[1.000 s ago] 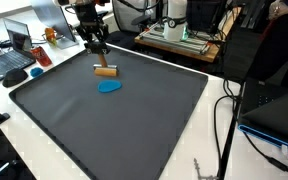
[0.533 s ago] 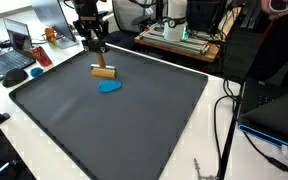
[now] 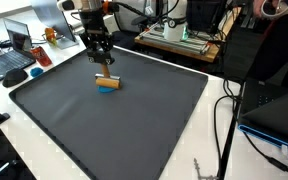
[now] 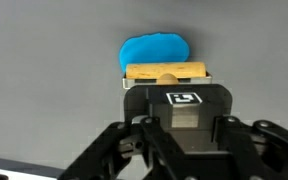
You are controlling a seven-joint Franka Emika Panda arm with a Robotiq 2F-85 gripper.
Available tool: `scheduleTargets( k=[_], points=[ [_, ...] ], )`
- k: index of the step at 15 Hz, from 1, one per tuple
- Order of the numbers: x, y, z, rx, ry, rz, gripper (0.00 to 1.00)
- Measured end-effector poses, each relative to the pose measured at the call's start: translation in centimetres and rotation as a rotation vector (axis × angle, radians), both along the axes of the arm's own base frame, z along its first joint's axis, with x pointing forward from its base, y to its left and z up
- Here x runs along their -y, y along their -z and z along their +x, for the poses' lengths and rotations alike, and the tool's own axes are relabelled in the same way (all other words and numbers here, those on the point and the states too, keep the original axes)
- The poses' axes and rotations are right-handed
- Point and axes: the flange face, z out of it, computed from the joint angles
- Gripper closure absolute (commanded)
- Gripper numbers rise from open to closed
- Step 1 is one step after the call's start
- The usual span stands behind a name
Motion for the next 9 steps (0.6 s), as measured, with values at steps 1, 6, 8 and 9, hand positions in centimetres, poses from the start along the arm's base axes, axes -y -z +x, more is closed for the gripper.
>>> scheduleTargets(
  k=[1,6,8,9],
  points=[
    [0.09,0.45,0.13,0.006,0.001,-0.003,0.78],
    [0.30,1.16,0.53,0.033,0.000,-0.015,0.78],
    [0.52,1.17,0.52,0.034,0.000,-0.019,0.78],
    [0.64,1.22,0.50,0.033,0.000,-0.021,0.78]
  ],
)
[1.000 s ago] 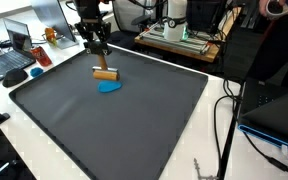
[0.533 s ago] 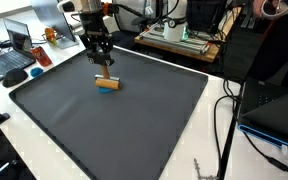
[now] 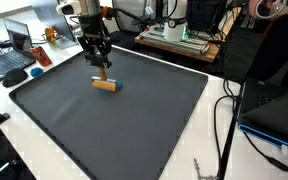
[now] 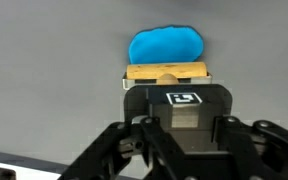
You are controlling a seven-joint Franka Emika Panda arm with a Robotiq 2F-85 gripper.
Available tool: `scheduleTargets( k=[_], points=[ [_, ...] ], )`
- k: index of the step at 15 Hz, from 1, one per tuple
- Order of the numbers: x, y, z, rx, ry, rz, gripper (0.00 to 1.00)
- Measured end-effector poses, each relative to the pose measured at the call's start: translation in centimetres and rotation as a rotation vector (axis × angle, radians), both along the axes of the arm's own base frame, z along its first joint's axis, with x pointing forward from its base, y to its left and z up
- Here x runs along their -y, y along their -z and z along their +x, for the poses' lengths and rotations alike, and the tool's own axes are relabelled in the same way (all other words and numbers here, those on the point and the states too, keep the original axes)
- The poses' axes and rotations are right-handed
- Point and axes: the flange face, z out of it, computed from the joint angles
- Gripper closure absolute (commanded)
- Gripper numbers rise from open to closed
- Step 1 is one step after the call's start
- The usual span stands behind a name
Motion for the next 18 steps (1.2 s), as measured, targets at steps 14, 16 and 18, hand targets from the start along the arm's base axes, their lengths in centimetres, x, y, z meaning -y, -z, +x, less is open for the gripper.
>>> scheduleTargets(
  k=[14,16,18],
  points=[
    [-0.26,0.17,-0.14,-0.022,-0.064,-0.024,0.78],
    [-0.22,0.16,-0.19,-0.025,-0.080,-0.026,0.78],
    [-0.20,0.16,-0.22,-0.027,-0.093,-0.027,0.78]
  ],
)
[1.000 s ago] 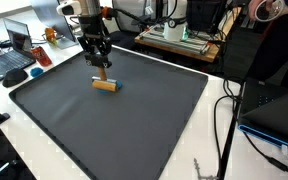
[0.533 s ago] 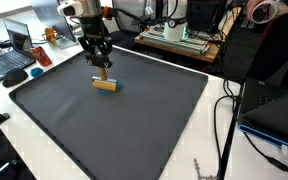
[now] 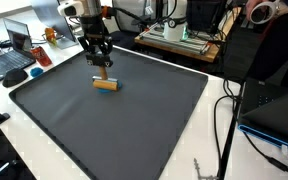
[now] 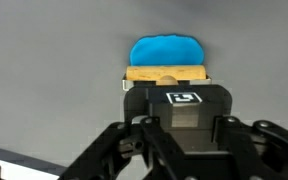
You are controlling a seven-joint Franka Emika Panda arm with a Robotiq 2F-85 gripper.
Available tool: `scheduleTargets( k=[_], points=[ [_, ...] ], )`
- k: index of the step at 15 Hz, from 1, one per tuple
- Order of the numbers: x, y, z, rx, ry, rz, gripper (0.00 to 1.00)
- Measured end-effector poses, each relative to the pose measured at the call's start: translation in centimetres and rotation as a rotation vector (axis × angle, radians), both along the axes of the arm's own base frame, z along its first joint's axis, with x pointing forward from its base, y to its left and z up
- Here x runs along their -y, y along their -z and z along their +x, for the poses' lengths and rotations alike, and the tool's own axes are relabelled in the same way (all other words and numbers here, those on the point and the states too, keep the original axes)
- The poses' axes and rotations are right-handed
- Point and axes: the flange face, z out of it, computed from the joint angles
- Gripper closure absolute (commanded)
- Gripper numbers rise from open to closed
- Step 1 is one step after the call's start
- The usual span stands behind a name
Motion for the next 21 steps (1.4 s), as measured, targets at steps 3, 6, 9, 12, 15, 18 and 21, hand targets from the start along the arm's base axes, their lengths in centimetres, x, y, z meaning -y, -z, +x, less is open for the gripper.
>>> scheduleTargets(
  k=[3,6,9,12,15,18,21],
  points=[
    [0.03,0.00,-0.03,-0.002,-0.014,-0.002,0.78],
    [0.08,-0.02,-0.09,-0.006,-0.026,-0.004,0.78],
    [0.07,-0.05,-0.14,-0.011,-0.037,-0.008,0.78],
    [0.06,-0.10,-0.21,-0.017,-0.048,-0.013,0.78],
    [0.07,-0.19,-0.34,-0.028,-0.058,-0.019,0.78],
    [0.13,-0.26,-0.53,-0.044,-0.067,-0.026,0.78],
    [0.24,-0.28,-0.75,-0.063,-0.074,-0.034,0.78]
  ],
)
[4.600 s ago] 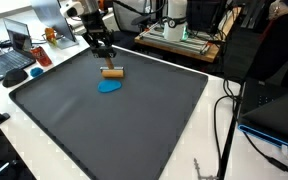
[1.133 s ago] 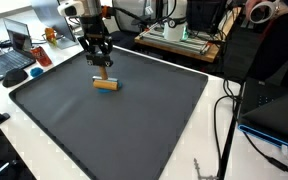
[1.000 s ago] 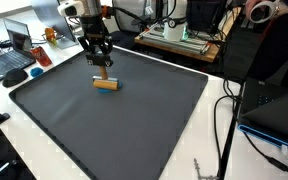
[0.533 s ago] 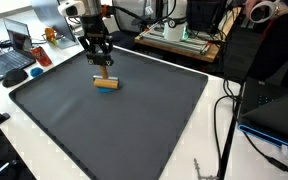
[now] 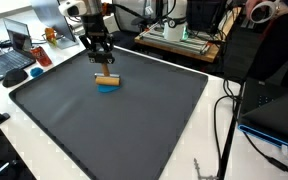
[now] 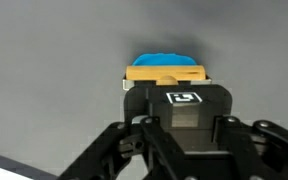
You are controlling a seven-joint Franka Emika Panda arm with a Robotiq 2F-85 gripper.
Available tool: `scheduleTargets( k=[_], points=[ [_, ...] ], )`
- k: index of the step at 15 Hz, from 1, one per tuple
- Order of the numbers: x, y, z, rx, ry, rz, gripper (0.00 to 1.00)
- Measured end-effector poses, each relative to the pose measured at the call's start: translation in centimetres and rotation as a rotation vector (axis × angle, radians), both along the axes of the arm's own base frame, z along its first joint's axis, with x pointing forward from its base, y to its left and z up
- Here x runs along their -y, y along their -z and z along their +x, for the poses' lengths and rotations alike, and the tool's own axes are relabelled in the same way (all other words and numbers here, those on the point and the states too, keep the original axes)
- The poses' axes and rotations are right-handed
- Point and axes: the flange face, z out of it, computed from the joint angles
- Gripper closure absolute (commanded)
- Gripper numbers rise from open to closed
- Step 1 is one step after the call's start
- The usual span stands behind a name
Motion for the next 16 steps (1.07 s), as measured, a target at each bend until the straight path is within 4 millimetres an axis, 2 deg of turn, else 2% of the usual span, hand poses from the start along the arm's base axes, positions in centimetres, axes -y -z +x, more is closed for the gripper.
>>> scheduleTargets(
  k=[16],
  points=[
    [0.9,0.9,-1.5,-0.095,-0.020,-0.032,0.78]
  ],
)
